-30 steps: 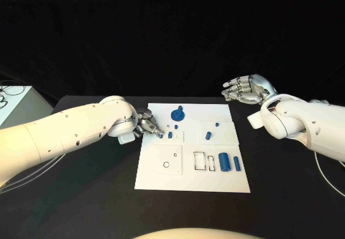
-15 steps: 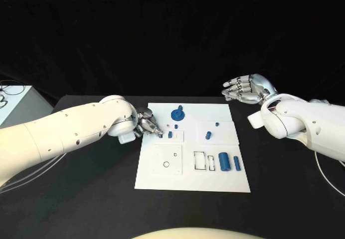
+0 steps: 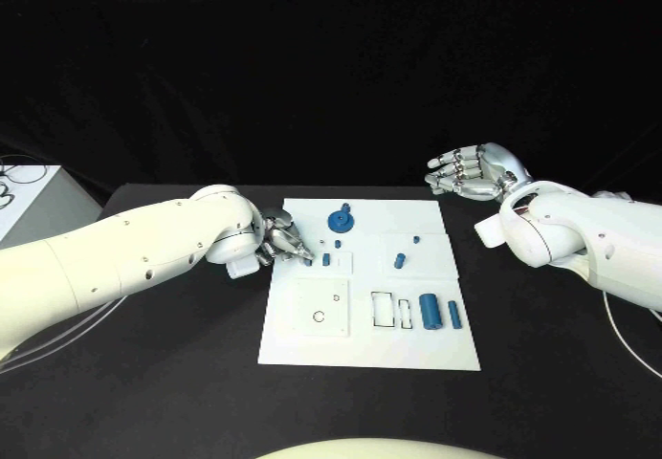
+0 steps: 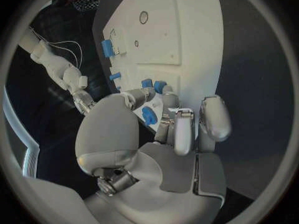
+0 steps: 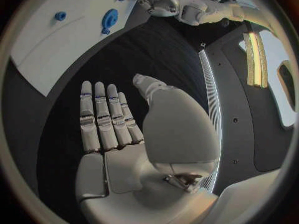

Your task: Assemble the parts on the task board

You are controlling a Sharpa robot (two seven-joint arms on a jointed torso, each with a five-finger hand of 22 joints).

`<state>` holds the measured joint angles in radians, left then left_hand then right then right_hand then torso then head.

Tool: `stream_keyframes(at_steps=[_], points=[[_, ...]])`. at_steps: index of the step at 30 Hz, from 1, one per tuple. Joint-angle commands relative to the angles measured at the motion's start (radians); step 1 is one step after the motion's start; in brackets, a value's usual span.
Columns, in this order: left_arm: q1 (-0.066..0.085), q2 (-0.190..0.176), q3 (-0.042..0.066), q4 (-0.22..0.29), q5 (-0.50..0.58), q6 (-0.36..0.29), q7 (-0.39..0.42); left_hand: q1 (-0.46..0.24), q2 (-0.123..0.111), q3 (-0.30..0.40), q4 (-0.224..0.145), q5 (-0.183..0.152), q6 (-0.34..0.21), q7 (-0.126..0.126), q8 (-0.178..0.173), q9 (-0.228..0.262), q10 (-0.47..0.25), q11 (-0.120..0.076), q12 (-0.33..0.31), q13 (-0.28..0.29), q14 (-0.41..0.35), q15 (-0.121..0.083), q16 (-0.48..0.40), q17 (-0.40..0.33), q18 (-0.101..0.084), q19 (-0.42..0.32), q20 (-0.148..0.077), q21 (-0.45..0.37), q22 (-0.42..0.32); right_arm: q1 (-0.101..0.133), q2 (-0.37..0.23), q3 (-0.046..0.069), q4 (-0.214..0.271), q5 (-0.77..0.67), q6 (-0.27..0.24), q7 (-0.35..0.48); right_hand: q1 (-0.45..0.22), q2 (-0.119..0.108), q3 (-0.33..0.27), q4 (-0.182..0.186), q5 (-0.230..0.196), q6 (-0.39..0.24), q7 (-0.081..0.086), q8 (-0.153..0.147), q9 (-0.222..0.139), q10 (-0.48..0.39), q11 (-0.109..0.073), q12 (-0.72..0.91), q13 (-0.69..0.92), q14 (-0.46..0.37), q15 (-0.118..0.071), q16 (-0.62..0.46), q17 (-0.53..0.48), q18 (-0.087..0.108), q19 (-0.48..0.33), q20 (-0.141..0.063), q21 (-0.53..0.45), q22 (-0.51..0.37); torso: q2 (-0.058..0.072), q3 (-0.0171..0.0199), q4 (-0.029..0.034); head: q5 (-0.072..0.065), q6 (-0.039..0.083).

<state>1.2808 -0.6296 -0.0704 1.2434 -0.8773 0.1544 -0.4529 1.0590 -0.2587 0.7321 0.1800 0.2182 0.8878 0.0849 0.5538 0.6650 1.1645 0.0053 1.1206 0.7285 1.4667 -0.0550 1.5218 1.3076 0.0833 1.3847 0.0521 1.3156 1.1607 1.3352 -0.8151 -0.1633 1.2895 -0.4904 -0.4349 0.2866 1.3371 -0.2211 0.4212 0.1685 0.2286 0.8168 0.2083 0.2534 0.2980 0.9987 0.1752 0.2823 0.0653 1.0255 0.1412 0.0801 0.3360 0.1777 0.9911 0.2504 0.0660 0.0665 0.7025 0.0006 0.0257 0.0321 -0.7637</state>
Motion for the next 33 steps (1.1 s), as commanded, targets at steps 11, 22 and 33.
stream_keyframes(at_steps=[11, 22, 33], points=[[-0.003, -0.008, -0.002, 0.017, 0.012, 0.031, -0.008, -0.056, 0.009, -0.146, 0.069, -0.003, 0.013, 0.0, 0.003, -0.003, 0.002, 0.005, 0.012, 0.005, 0.075, 0.004, -0.002, 0.173, 0.005, 0.003, 0.006, -0.001, 0.003, -0.002, 0.0, 0.001, -0.001, 0.001, 0.009, 0.011, -0.01, 0.003, 0.003, 0.002, 0.004, 0.004, 0.034, -0.006, -0.002, 0.004, 0.003, -0.003, -0.002, 0.005, -0.001, -0.006, -0.003, 0.007, 0.002, 0.001, -0.001, -0.002, 0.0, 0.0, -0.0001, -0.001, -0.002], [-0.003, -0.014, -0.002, 0.028, -0.002, 0.03, -0.014, -0.037, 0.021, -0.177, 0.08, -0.002, 0.022, -0.005, 0.011, -0.001, 0.007, 0.002, 0.019, 0.015, 0.077, 0.001, 0.001, 0.177, 0.004, 0.006, 0.004, 0.002, 0.009, -0.003, -0.001, 0.001, -0.002, 0.001, 0.01, 0.011, -0.01, 0.003, 0.003, 0.002, 0.004, 0.004, 0.034, -0.006, -0.002, 0.004, 0.003, -0.003, -0.002, 0.005, -0.001, -0.006, -0.003, 0.007, 0.002, 0.001, -0.001, -0.002, 0.0, -0.0003, 0.0001, -0.002, -0.004], [-0.003, -0.013, -0.002, 0.029, -0.011, 0.013, -0.02, 0.024, 0.05, -0.176, 0.072, -0.005, 0.024, -0.013, 0.028, 0.007, 0.01, -0.006, 0.022, 0.019, 0.078, -0.005, 0.002, 0.179, 0.003, 0.008, -0.002, 0.003, 0.011, -0.005, -0.001, 0.001, -0.002, 0.001, 0.012, 0.011, -0.01, 0.003, 0.003, 0.002, 0.004, 0.004, 0.034, -0.006, -0.002, 0.004, 0.003, -0.003, -0.002, 0.005, -0.001, -0.006, -0.003, 0.007, 0.002, 0.001, -0.001, -0.002, 0.0, -0.0005, -0.0009, -0.001, -0.004]])
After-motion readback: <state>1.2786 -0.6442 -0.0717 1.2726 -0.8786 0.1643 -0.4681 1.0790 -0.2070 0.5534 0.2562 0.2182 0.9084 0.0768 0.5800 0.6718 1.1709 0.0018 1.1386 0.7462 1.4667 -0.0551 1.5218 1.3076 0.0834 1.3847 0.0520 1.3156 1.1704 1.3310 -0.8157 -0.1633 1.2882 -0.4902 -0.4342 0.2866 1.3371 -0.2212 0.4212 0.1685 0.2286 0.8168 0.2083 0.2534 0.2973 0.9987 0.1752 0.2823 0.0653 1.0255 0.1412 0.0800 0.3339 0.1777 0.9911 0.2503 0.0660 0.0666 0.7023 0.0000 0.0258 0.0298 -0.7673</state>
